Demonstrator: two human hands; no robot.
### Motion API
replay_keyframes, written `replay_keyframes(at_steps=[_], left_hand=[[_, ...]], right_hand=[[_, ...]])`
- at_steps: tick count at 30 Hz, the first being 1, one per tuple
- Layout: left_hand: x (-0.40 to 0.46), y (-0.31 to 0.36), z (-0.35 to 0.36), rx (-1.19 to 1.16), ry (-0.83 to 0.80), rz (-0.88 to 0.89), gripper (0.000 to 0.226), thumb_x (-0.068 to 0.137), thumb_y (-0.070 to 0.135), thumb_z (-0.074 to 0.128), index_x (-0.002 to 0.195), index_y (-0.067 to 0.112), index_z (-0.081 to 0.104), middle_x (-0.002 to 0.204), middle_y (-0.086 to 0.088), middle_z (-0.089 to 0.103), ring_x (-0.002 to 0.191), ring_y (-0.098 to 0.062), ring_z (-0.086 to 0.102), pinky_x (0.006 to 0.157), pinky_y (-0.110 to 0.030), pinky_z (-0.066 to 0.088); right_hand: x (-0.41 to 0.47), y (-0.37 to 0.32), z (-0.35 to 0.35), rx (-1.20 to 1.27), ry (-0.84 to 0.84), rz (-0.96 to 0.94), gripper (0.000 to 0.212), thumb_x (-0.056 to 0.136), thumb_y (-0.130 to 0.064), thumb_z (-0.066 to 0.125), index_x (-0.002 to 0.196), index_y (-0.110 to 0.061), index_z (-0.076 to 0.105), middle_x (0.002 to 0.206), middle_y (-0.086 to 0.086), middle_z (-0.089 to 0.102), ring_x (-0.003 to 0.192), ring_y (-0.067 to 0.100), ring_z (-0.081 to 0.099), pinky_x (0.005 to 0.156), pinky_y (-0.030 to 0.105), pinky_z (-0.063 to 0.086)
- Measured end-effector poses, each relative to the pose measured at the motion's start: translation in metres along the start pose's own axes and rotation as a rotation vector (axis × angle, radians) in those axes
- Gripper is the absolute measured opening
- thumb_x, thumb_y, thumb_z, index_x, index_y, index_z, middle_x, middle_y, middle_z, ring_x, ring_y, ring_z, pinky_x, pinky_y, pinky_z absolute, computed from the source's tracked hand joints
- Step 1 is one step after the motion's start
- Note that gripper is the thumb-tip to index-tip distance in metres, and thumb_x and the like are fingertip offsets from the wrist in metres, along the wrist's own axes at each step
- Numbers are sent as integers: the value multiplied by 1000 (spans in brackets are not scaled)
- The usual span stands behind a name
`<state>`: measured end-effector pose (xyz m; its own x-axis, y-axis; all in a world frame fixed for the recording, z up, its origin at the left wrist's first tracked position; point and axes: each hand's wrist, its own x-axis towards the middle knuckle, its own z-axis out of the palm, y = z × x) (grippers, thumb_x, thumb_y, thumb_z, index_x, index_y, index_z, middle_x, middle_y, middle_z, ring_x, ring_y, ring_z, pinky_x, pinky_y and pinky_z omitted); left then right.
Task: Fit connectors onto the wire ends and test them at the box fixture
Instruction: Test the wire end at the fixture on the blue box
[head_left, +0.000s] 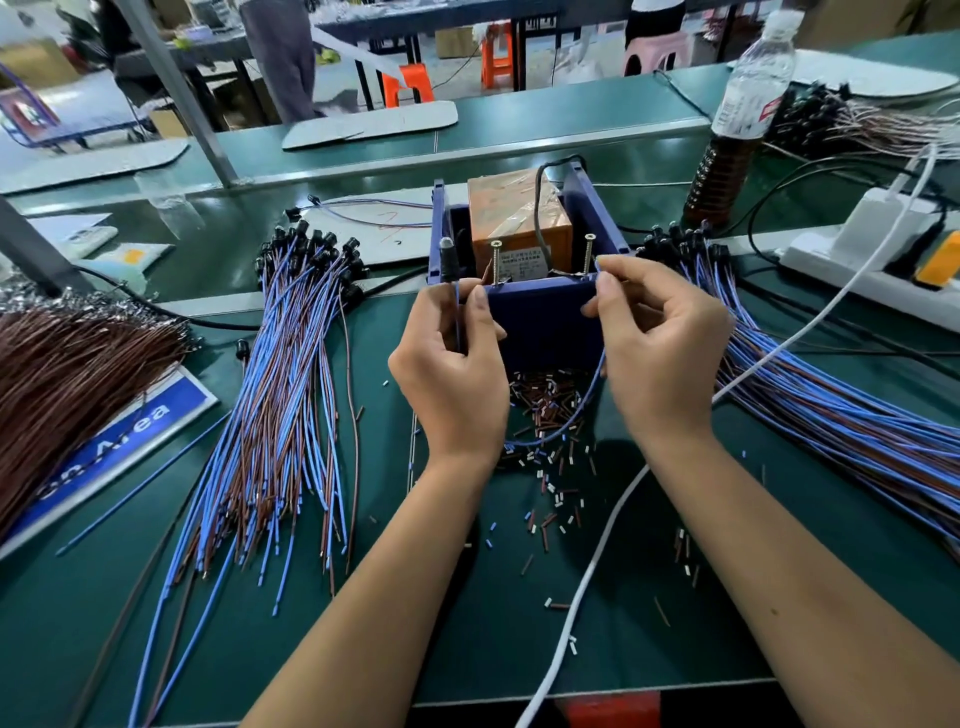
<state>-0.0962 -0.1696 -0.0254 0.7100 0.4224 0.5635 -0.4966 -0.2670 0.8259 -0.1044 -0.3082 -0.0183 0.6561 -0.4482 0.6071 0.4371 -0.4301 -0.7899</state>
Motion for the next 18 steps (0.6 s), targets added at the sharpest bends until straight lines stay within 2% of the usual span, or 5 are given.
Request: replay_keyframes(at_steps=[8, 18], left_hand=[[-2, 0, 0, -27, -8, -20, 12, 102, 15, 60, 93, 12, 67, 63, 6, 63, 59, -9, 60, 64, -26, 51], [-4, 3, -1, -21, -13, -24, 14, 102, 11, 59, 91, 8, 67, 61, 6, 61, 56, -6, 57, 62, -18, 45]], right_hand=[[-4, 0, 1, 5, -5, -16, 18, 102, -16, 64, 110, -9, 79, 82, -9, 75, 77, 6, 74, 73, 26, 60], [-7, -2, -1, -1, -11, -39, 20, 103, -18, 62, 111, -10, 78, 82, -8, 75, 78, 5, 74, 72, 21, 57]])
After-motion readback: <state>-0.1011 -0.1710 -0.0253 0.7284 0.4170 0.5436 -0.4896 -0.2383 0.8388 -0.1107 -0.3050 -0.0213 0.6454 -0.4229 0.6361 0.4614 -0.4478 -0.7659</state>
